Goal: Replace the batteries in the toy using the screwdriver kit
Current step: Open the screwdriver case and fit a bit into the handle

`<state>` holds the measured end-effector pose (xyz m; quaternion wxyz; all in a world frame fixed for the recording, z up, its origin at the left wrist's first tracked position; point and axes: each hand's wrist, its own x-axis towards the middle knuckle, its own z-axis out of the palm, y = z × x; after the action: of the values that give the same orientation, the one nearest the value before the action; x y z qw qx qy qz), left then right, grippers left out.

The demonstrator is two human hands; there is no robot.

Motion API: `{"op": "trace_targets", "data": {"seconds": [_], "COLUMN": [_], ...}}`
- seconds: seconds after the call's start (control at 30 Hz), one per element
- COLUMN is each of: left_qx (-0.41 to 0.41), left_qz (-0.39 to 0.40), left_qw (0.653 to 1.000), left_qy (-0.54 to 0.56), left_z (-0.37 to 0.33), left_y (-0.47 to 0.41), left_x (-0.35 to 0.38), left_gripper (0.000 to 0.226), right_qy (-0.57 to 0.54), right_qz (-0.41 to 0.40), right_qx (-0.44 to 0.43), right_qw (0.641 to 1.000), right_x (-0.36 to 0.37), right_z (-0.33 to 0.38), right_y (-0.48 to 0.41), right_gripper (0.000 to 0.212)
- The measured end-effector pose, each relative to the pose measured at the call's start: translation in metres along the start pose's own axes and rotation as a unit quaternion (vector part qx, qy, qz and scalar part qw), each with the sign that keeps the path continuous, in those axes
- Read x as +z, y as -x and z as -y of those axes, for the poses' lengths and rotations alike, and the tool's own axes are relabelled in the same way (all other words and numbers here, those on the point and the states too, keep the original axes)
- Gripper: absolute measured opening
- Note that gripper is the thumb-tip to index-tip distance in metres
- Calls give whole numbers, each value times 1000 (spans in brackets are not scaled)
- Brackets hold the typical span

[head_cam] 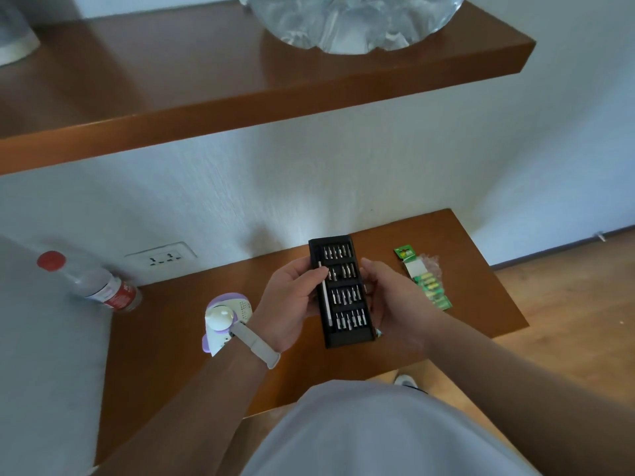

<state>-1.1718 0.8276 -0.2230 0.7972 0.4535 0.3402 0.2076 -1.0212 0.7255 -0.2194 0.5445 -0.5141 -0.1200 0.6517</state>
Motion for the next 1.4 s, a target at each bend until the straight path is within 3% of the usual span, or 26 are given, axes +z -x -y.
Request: {"op": "trace_targets", "data": {"seconds": [0.2,0.43,0.6,0.77,0.97,1.2,1.4], "left_qx": [42,133,181,185,168,195,195], "left_qz": [-37,-72,-92,-113,-83,-112,-113], "left_qw": [998,967,893,831,824,782,781], "left_qy": [-37,-207,-401,-513,-535,-582,-583], "left_z": [9,14,12,6,2,7,11], "left_y": [5,7,8,3,-5,-12,-18], "left_x": [4,15,19,29,44,60,68], "left_gripper": [28,35,22,24,22,24,21], "right_qy": [22,31,61,103,109,103,113], "right_qz": [-12,-20,-40,-39,-45,-40,-34], "right_qx": [-27,-51,-60,-55,-56,-56,-54], "right_qw": [999,998,996,992,992,992,992], "right_x": [15,5,-7,-22,-37,-51,-61], "right_z": [-4,2,11,20,26,34,39], "right_y": [11,13,10,8,5,2,1], "right_gripper": [22,19,12,10,7,10,18]}}
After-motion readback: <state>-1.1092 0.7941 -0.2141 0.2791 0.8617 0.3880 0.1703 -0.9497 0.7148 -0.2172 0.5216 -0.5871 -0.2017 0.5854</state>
